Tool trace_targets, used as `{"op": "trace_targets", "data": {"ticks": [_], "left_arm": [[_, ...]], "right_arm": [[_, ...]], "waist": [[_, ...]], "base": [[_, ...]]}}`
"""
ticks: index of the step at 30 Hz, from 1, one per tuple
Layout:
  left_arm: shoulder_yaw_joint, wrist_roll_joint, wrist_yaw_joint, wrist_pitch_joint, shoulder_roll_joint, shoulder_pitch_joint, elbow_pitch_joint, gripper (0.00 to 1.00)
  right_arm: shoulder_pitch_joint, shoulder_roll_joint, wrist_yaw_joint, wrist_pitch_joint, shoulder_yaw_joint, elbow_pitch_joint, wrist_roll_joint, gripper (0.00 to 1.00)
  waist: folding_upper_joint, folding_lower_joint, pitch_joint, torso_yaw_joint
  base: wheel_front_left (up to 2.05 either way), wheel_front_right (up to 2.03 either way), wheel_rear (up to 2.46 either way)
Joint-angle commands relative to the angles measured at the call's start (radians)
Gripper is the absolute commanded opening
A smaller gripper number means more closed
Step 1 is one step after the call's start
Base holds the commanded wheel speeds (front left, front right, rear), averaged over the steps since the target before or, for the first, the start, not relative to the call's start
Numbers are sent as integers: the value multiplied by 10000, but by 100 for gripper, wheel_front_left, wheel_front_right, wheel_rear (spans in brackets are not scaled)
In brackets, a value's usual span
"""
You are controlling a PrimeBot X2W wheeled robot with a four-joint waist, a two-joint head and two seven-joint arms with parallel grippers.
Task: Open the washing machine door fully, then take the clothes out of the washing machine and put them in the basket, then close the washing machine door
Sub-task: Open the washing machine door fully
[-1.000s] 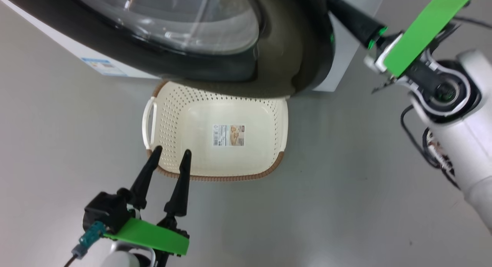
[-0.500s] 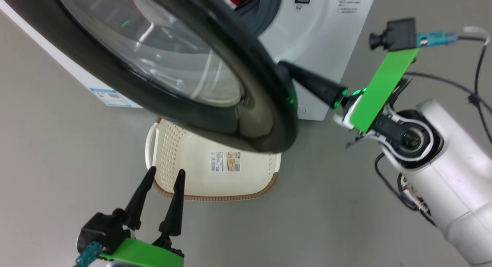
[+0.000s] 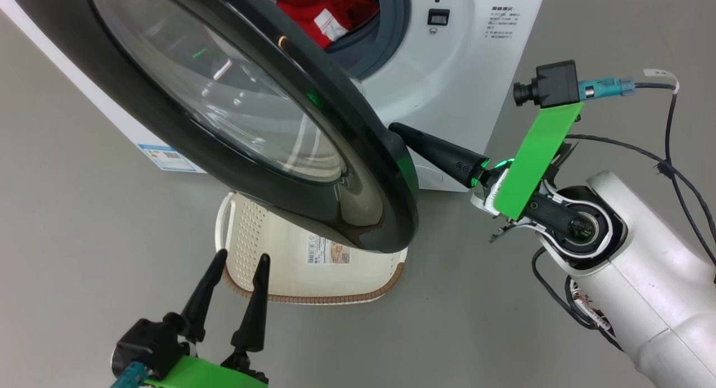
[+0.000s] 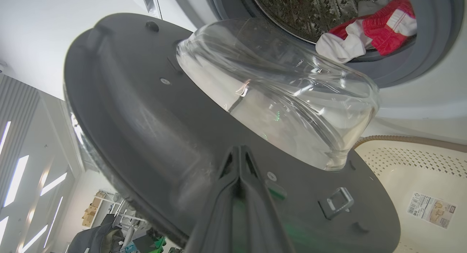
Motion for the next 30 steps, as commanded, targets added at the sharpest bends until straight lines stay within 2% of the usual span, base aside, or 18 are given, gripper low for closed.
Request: {"op": "trace_targets", "data": {"ticks": [1, 2, 4, 6, 30], "left_arm": [[287, -30, -54, -120, 195, 45, -313, 100], [288, -30, -54, -120, 212, 69, -310, 100], [308, -37, -54, -120, 239, 117, -303, 100], [344, -38, -54, -120, 272, 173, -288, 100], [1039, 199, -54, -120, 458, 1016, -221, 100]], "right_arm": [[273, 176, 81, -184, -32, -232, -164, 20], [332, 158, 81, -283, -43, -193, -232, 33], [493, 114, 81, -483, -69, -123, -324, 43], [711, 71, 81, -706, -111, -77, -364, 100], [4276, -544, 81, -3057, -424, -15, -507, 100]], "waist": [[0, 0, -62, -29], [0, 0, -93, -52], [0, 0, -161, -103], [0, 0, -251, -171], [0, 0, -1124, -1300]], "base": [[0, 0, 0], [0, 0, 0], [0, 0, 0], [0, 0, 0], [0, 0, 0]]}}
